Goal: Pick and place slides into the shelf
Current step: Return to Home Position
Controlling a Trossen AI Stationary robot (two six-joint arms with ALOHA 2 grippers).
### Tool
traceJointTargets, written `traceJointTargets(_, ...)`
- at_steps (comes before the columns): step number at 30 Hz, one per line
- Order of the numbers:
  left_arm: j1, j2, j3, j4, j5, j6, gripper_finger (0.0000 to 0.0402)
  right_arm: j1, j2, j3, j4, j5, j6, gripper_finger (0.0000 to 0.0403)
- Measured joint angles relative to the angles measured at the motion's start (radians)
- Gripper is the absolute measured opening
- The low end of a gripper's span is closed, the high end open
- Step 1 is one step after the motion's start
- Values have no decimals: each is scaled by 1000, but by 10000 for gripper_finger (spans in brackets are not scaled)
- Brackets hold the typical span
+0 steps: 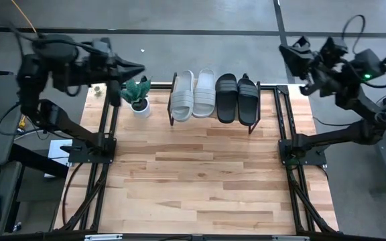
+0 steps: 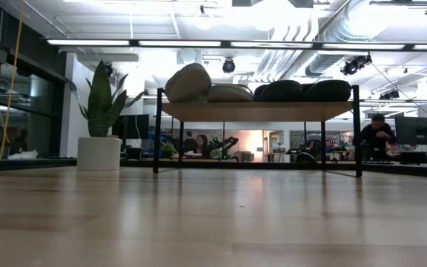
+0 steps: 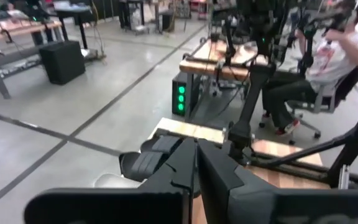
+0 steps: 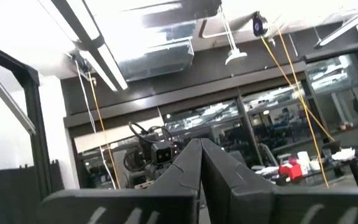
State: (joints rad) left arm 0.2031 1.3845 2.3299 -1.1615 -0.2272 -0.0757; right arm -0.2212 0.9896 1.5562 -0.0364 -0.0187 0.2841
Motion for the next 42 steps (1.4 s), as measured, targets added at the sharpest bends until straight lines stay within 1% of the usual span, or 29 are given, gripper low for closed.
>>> traceJointTargets(5, 0, -61, 0, 3, -1, -9, 4, 45, -47, 0, -27, 57, -24, 0)
traceJointTargets(9, 0, -90, 0, 3, 0, -26, 1, 79, -79, 0, -31, 92, -77, 0)
traceJointTargets(13, 0, -100, 0, 5, -1, -38, 1, 101, -111, 0, -44, 143, -113, 0)
traceJointTargets(21, 0, -83, -2, 99, -17, -56, 1, 106, -149, 0, -52, 169, -133, 0)
traceJointTargets(23, 0, -85, -2, 80, -32, -57, 1, 106, -156, 0, -54, 173, -136, 0)
traceJointTargets(25, 0, -100, -3, 33, -72, -66, 1, 106, -160, 0, -62, 173, -136, 0)
traceJointTargets(27, 0, -128, -3, 10, -105, -80, 1, 106, -162, 0, -82, 176, -136, 0)
traceJointTargets(29, 0, -163, -3, 12, -111, -87, 1, 106, -162, 0, -108, 184, -136, 0)
traceJointTargets(32, 0, -219, -2, 50, -90, -93, 1, 106, -159, 0, -128, 200, -135, 0)
traceJointTargets(36, 0, -277, 0, 121, 10, -98, 0, 106, -160, 0, -121, 203, -135, 0)
traceJointTargets(39, 0, -291, 0, 196, 71, -83, 0, 106, -163, 0, -103, 203, -135, 0)
traceJointTargets(42, -1, -299, -1, 183, 103, -75, 1, 106, -168, 0, -100, 203, -135, 0)
